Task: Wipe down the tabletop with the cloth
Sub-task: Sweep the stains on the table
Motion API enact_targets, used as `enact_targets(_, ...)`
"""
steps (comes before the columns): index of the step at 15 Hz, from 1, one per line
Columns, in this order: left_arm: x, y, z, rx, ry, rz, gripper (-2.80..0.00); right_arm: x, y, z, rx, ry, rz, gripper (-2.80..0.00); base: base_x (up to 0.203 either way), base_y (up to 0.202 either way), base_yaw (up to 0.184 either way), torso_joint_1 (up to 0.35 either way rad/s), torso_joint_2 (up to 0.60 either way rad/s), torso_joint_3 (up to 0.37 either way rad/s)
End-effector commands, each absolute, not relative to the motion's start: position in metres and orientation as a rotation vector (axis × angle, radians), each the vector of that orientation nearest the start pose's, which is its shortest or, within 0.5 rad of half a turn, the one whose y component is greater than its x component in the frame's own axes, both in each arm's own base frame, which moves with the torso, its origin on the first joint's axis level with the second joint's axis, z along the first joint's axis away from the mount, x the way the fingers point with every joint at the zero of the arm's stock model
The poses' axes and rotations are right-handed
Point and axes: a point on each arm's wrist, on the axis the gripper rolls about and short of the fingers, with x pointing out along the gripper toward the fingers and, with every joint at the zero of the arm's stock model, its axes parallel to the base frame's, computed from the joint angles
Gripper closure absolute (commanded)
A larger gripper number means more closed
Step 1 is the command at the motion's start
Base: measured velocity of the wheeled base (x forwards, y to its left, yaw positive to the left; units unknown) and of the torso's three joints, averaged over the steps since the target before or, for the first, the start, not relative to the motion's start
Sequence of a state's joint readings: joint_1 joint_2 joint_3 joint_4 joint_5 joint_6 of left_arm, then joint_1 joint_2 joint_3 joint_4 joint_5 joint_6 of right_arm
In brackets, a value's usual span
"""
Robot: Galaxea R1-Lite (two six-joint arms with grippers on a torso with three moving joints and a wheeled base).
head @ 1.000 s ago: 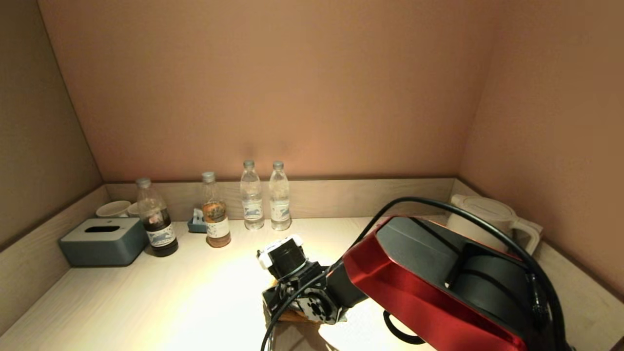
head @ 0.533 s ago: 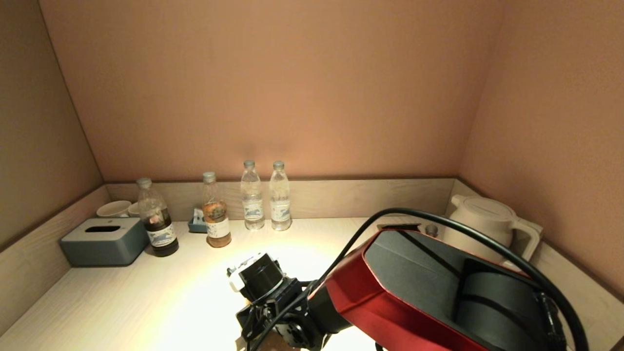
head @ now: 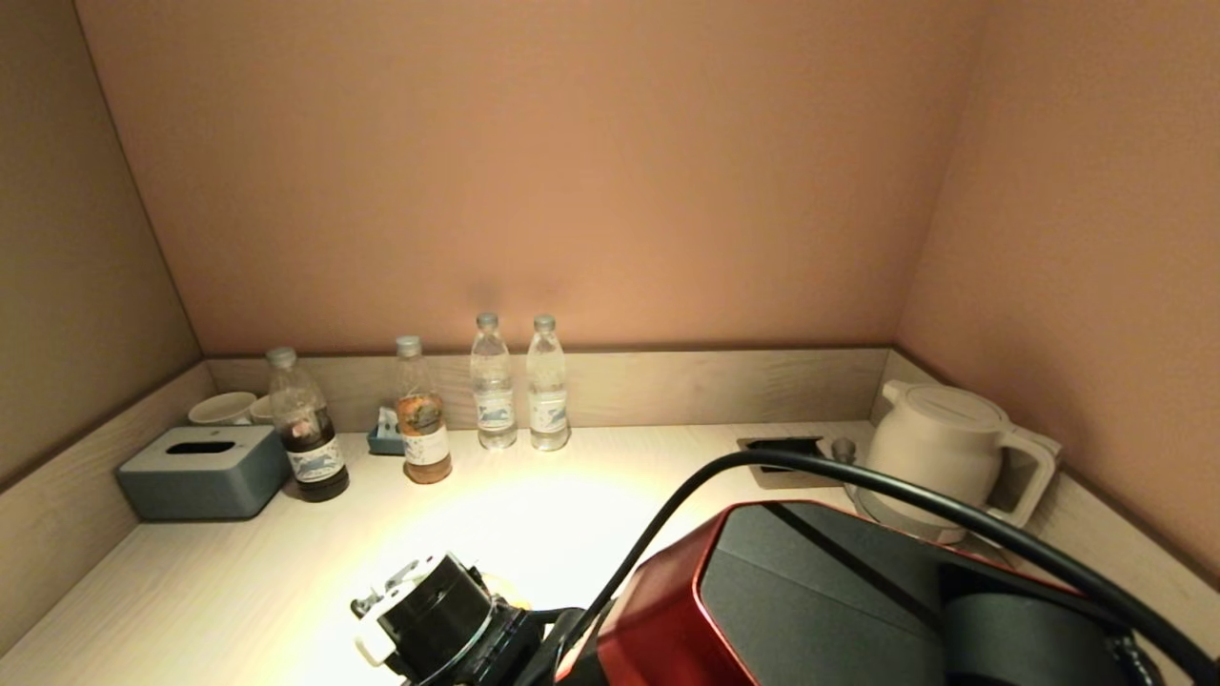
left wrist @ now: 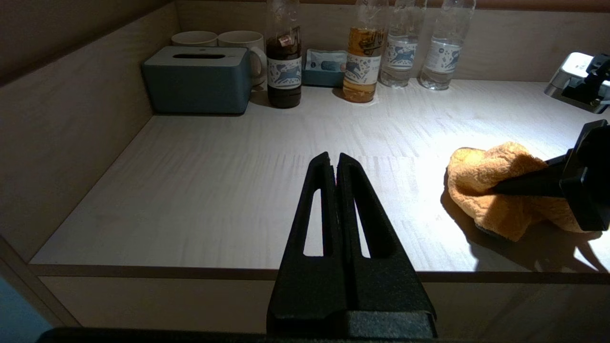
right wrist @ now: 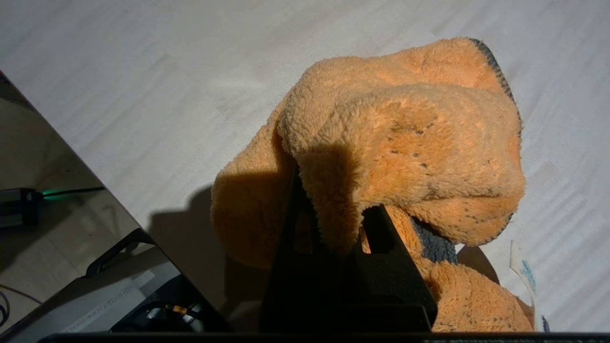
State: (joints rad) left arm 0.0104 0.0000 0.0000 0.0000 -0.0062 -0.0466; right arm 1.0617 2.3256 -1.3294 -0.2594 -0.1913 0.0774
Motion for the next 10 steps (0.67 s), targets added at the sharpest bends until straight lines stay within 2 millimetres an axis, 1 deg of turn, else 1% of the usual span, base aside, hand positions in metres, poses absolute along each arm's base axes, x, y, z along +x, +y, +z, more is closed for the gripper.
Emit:
enact_targets(1,-0.023,0.0,0.076,-0.048,0.001,0.005,0.0,0.208,0.384,0.057,-0.369,0.618,0.826,0.0,0.0,0.0,0.0,0.0,0.0,0.0)
enact_targets(2,-0.023,0.0,0.076,-0.048,0.001,0.005,0.0,0.207,0.384,0.057,-0.371,0.618,0.827,0.0,0.0,0.0,0.0,0.0,0.0,0.0)
enact_targets(4,-0.023,0.0,0.076,-0.048,0.001,0.005,0.0,0.204,0.378,0.051,-0.396,0.636,0.804,0.0,0.0,0.0,0.0,0.0,0.0,0.0)
enact_targets(5,-0.023,0.0,0.076,-0.048,0.001,0.005,0.0,0.203,0.372,0.046,-0.414,0.646,0.771,0.0,0.0,0.0,0.0,0.0,0.0,0.0)
enact_targets(7,-0.023,0.0,0.076,-0.048,0.001,0.005,0.0,0.204,0.359,0.045,-0.427,0.663,0.731,0.0,0.0,0.0,0.0,0.0,0.0,0.0)
enact_targets(8,-0.023,0.0,0.076,-0.048,0.001,0.005,0.0,0.207,0.352,0.045,-0.429,0.673,0.711,0.0,0.0,0.0,0.0,0.0,0.0,0.0)
enact_targets(10,-0.023,0.0,0.076,-0.048,0.001,0.006,0.0,0.22,0.334,0.044,-0.426,0.693,0.65,0.0,0.0,0.0,0.0,0.0,0.0,0.0)
